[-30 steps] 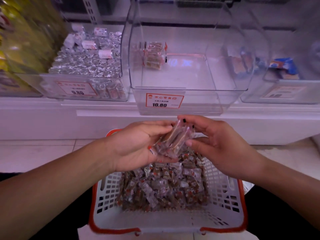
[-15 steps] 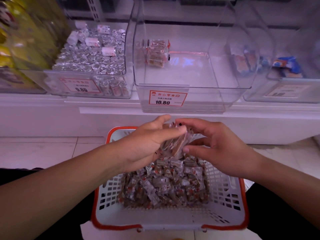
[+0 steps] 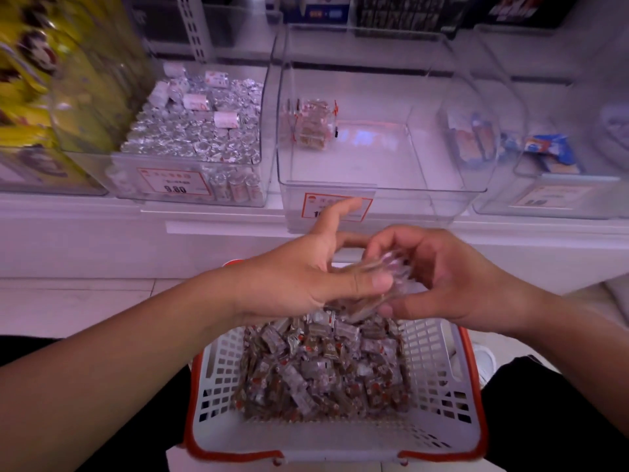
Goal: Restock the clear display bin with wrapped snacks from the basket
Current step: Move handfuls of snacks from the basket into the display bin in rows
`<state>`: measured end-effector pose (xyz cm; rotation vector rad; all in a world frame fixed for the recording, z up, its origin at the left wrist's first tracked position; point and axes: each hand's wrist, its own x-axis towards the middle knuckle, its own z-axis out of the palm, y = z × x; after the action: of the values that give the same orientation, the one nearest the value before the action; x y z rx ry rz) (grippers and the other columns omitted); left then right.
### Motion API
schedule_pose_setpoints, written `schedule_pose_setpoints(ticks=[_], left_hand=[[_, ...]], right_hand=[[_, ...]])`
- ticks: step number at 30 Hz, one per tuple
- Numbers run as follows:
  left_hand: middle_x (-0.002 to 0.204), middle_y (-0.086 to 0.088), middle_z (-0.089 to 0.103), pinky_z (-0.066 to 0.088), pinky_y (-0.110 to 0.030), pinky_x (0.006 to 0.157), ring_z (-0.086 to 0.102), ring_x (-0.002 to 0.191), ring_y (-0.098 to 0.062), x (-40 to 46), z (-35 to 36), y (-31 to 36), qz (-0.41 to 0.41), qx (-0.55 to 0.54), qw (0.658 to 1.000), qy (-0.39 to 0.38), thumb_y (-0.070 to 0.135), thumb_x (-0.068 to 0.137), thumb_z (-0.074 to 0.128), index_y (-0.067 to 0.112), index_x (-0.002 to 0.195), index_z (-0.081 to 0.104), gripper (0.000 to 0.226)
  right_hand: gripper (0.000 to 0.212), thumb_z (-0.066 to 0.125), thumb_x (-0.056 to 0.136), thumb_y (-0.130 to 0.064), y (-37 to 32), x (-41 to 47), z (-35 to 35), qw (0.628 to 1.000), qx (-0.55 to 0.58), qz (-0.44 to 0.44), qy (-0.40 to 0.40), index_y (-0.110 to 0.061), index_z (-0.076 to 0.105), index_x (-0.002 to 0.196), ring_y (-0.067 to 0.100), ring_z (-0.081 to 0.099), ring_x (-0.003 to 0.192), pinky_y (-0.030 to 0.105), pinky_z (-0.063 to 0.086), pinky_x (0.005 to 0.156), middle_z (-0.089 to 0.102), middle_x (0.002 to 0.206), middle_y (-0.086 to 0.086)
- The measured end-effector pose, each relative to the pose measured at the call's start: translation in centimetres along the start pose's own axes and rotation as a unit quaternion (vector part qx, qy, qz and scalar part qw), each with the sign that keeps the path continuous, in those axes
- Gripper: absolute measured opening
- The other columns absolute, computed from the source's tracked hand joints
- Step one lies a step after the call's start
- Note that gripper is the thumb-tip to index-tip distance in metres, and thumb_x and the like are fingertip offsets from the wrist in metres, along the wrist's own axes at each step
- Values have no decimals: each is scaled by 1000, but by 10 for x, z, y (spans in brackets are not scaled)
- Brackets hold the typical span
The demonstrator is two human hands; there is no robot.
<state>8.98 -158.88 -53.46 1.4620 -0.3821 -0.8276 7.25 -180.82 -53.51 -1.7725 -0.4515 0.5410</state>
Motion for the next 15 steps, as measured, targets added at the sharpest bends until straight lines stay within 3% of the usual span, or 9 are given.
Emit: schedule_pose_setpoints(ticks=[1,3,5,7,9,11,15], left_hand=[[129,7,62,57,-33,86,70,104,-20,-3,-5,10,24,16,999,31,42,76,74,37,141,35,76],[98,1,73,55,-26,64,72,80,-16,-7,-23,27,128,75,974,170,48,78,72,20,109,62,44],[67,-6,66,45,-22,49,60,55,-16,-8,-51,40,232,183,892,342,45,82,70,13,78,62,33],[56,-3,60,41,-22,47,51,47,-11,-4,-76,45,226,281,826,434,54,79,65,14,67,59,43],[53,4,61,42,-22,49,53,48,-4,6,-87,43,135,362,820,422,64,75,64,17,64,61,48],[54,7,62,45,-23,52,59,53,-6,17,-88,34,49,432,814,385,60,78,67,20,63,61,43],[59,2,62,51,-31,60,60,60,-16,27,-92,28,40,499,785,366,32,83,65,18,63,56,26]], right_hand=[[44,84,67,2,-8,-1,-5,1000,15,-21,18,-7,59,102,26,66,81,34,55,79,70,97,17],[47,89,63,-8,-29,1,-21,994,51,-59,75,-14,60,100,16,66,78,20,54,72,70,91,8],[48,91,59,-17,-50,12,-43,984,73,-76,143,-24,63,98,17,66,81,18,53,70,72,92,6],[42,88,62,-11,-60,40,-65,978,27,-44,201,-26,66,95,16,64,82,19,50,62,72,91,6],[37,84,67,-6,-58,82,-78,972,-65,43,222,-22,65,94,12,61,79,20,44,60,70,88,4],[36,83,68,-5,-47,126,-83,965,-96,124,210,-20,63,94,12,58,75,23,40,59,67,85,3],[36,87,66,-12,-16,189,-73,957,-94,213,171,-23,60,86,15,61,77,22,44,61,64,81,0]])
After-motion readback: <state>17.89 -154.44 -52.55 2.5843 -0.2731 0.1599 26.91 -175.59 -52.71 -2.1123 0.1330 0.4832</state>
